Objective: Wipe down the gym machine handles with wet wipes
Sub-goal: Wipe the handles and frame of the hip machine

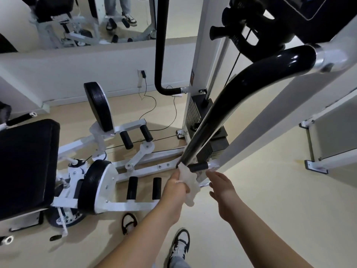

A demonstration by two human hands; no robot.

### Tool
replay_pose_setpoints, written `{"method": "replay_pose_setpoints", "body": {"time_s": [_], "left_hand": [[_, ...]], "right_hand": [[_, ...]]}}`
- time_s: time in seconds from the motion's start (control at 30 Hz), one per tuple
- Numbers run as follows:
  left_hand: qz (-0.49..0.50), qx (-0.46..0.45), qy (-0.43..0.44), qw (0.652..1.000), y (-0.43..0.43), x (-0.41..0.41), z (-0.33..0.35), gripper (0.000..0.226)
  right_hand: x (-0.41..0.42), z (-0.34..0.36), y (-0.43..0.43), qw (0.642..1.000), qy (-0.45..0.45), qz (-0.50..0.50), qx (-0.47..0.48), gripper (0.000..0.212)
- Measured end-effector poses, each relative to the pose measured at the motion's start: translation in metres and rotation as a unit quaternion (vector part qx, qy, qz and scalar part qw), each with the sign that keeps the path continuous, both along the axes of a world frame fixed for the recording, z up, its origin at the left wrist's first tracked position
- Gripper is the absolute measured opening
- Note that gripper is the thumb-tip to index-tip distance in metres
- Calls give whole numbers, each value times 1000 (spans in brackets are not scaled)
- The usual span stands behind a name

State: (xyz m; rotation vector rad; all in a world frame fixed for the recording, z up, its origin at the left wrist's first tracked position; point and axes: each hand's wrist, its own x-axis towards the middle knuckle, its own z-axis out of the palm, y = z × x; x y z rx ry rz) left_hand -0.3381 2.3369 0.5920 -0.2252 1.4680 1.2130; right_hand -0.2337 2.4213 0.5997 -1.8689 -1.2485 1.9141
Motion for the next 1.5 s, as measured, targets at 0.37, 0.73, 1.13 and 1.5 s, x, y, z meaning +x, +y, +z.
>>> {"method": "replay_pose_setpoints", "body": {"time_s": [0.37,0.73,1.13,1.5], "left_hand": [[-10,-5,-55,998,0,-35,-2,26],[-96,-33,61,993,9,-58,8,18],[-244,-68,142,957,6,-130,-5,17],[-320,-31,154,934,25,-121,-17,21]], "right_hand": [[-12,-27,-18,970,128,-205,-36,32],[-101,11,-33,985,51,-151,69,34],[-123,-53,-18,992,-19,-121,-10,45],[-139,-30,-28,954,27,-247,168,60]]}}
